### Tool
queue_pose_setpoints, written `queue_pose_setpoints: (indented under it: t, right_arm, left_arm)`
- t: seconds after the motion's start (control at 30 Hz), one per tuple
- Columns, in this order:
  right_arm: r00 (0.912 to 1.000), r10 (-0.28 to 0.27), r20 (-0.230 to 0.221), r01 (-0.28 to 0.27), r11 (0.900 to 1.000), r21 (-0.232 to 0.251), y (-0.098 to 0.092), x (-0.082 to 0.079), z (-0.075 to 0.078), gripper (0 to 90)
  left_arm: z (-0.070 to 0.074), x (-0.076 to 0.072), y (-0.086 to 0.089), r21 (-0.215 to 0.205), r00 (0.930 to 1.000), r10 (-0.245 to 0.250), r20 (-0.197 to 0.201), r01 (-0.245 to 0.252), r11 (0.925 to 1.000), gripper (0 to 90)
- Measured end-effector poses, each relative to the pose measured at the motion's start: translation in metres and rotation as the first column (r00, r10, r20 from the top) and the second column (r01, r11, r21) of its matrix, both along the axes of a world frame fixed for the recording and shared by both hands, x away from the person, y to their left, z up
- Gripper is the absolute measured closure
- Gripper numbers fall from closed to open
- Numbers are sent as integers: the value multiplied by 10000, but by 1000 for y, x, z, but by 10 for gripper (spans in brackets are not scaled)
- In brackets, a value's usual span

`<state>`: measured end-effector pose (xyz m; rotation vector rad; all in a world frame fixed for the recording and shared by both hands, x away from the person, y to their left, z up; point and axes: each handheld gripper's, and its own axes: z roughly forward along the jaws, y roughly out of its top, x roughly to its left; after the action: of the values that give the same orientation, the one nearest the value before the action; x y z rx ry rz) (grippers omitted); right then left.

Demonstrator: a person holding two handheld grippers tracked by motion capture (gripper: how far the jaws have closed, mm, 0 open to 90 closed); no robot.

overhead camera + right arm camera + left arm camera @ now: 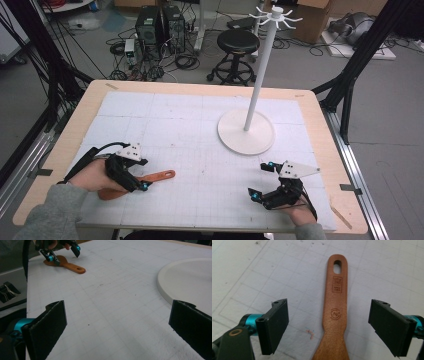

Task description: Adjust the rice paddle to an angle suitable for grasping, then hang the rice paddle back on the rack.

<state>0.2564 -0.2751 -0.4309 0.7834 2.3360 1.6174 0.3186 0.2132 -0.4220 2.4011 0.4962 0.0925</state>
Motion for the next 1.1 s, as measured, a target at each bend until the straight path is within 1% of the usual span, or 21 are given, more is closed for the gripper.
queue_pose_setpoints:
  t: [0.07, 0.13, 0.17, 0.2, 0.3, 0.33, 0.4, 0.43, 0.53, 0.63, 0.67, 0.7, 0.73, 0.77, 0.83, 0.87, 0.93, 1.0, 1.03, 1.07, 1.1]
  right_arm:
    - [10000, 15, 36, -15, 10000, -25, 1, 0, 0, 0]
    - [10000, 30, 30, -30, 10000, -34, 1, 1, -1, 0]
    - [10000, 15, 36, -15, 10000, -52, 2, 2, -1, 0]
    - [10000, 19, -42, -20, 10000, -52, 2, 2, -1, 0]
    - [10000, 61, -4, -61, 9999, -94, 2, 2, -1, 0]
    - [10000, 53, -32, -54, 9999, -94, 2, 2, -1, 0]
    - [10000, 27, -94, -28, 10000, -40, 2, 2, -1, 0]
    - [9999, 22, -136, -23, 10000, -34, 1, 3, -1, 0]
    - [9998, -93, -159, 92, 9999, -78, 1, 4, -2, 0]
    - [9999, -64, -86, 63, 9999, -122, 1, 3, -2, 0]
    - [10000, -50, -84, 50, 9999, -109, 1, 2, -1, 0]
    - [10000, -43, -43, 43, 10000, -90, 1, 2, -1, 0]
    - [10000, -59, -53, 58, 9999, -93, 1, 2, -1, 0]
    - [10000, -57, -49, 57, 9999, -87, 1, 2, -1, 0]
    - [10000, -50, -62, 50, 9999, -146, 2, 3, -2, 0]
    - [10000, -42, -89, 41, 9999, -162, 2, 3, -2, 0]
    - [9999, -37, -143, 35, 9999, -164, 2, 3, -2, 0]
    - [10000, -42, -90, 40, 9998, -179, 2, 4, -2, 0]
    - [9999, -31, -96, 30, 9998, -172, 2, 4, -2, 0]
    - [9999, -41, -115, 39, 9999, -139, 2, 4, -2, 0]
    - [9999, -36, -106, 34, 9999, -150, 2, 4, -2, 0]
  left_arm:
    - [0, 1, 1, 190, 10000, -8, -43, 9, 9998, 219]
    - [1, 1, 1, 309, 9999, -135, 16, 135, 9994, 219]
    - [1, 1, 0, 281, 10000, -97, 4, 97, 9996, 218]
    - [2, 1, 0, 356, 9999, -165, 40, 163, 9992, 219]
    - [3, 0, -1, 338, 9995, -319, 12, 318, 9989, 222]
    - [4, 0, -1, 401, 9995, -296, -96, 300, 9987, 226]
    - [4, 2, -2, 600, 9987, -415, -287, 431, 9973, 232]
    - [3, 2, -3, 535, 9986, -400, -347, 418, 9977, 241]
    - [1, 3, -4, 746, 9980, -454, -440, 486, 9960, 251]
    - [-1, 1, -6, 1037, 9967, -709, -406, 748, 9918, 279]
    - [-2, 0, -7, 1105, 9964, -770, -356, 805, 9906, 284]
    - [-3, -1, -8, 1070, 9966, -764, -301, 792, 9911, 295]
    - [-3, -2, -8, 1166, 9967, -795, -134, 805, 9899, 302]
    - [-2, -1, -8, 1243, 9961, -865, -146, 876, 9884, 312]
    - [-2, -1, -7, 1179, 9968, -796, -57, 798, 9898, 344]
    - [-1, 0, -6, 1334, 9957, -929, -58, 929, 9867, 362]
    - [-1, 0, -6, 1201, 9969, -779, -77, 783, 9897, 395]
    - [-1, 1, -6, 1285, 9969, -792, -34, 790, 9886, 414]
    - [0, 1, -6, 1432, 9961, -881, -47, 879, 9858, 419]
    - [0, 0, -7, 1334, 9967, -809, -116, 817, 9877, 428]
    - [0, 0, -8, 1387, 9968, -801, -21, 796, 9871, 440]
